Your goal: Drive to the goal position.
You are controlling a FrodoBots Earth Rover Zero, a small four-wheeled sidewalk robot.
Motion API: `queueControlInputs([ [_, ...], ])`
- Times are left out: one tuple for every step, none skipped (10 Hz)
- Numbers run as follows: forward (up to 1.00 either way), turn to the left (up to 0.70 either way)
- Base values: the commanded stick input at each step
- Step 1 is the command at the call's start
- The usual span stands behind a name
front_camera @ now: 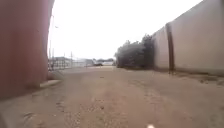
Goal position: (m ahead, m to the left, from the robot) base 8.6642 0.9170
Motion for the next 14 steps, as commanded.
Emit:
queueControlInputs([
  [0.7, 0.0],
  [0.7, 0.0],
  [0.7, 0.0],
  [0.7, 0.0],
  [0.7, 0.0],
  [0.7, 0.0],
  [0.7, 0.0],
  [0.7, 0.0],
  [0.7, 0.0],
  [0.7, 0.0],
  [0.7, 0.0],
  [0.7, 0.0],
  [0.7, 0.0],
  [0.7, 0.0],
])
